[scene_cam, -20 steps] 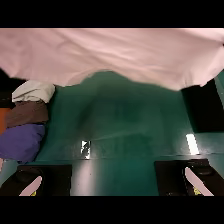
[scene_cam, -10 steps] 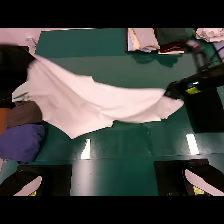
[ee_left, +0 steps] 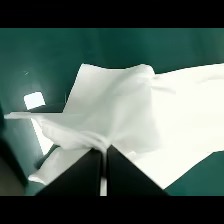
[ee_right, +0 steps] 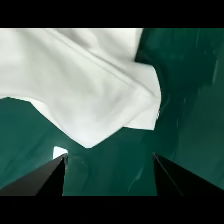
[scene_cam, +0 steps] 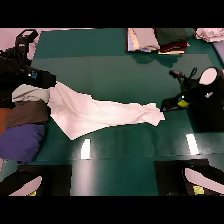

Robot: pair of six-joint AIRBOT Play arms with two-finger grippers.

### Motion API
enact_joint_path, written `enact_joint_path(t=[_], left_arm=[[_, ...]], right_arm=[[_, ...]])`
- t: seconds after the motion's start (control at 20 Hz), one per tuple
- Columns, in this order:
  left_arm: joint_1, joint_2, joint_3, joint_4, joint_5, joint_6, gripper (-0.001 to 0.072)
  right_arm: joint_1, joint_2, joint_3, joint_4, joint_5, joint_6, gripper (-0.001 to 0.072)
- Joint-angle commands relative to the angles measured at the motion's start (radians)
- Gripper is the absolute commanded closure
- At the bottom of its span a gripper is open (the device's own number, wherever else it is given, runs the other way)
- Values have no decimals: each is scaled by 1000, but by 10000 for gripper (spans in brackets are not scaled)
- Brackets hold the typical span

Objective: Fold the shirts.

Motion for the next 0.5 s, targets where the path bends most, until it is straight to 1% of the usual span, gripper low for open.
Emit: enact_joint_path(t=[0.0, 0.05, 0.1, 0.15, 0.25, 0.35, 0.4, 0.45], left_arm=[[0, -5, -7, -3, 34, 0, 680], [0, -5, -7, -6, 43, -3, 680], [0, -5, -7, -6, 49, -3, 680], [0, -5, -7, -11, 52, -3, 680], [0, -5, -7, -14, 56, -3, 680], [0, -5, -7, -14, 56, -3, 680], [0, -5, -7, -14, 56, -3, 680], [0, -5, -6, -14, 56, -3, 680]], right_arm=[[-118, -4, -159, 153, -48, -55, 119], [-137, -13, -198, 226, -64, -82, 121], [-138, -26, -227, 275, -81, -96, 145], [-129, -39, -250, 311, -106, -105, 163], [-86, -61, -274, 346, -166, -106, 165], [-28, -78, -266, 351, -207, -106, 288], [-2, -76, -253, 350, -228, -106, 386], [19, -64, -234, 348, -243, -107, 547]])
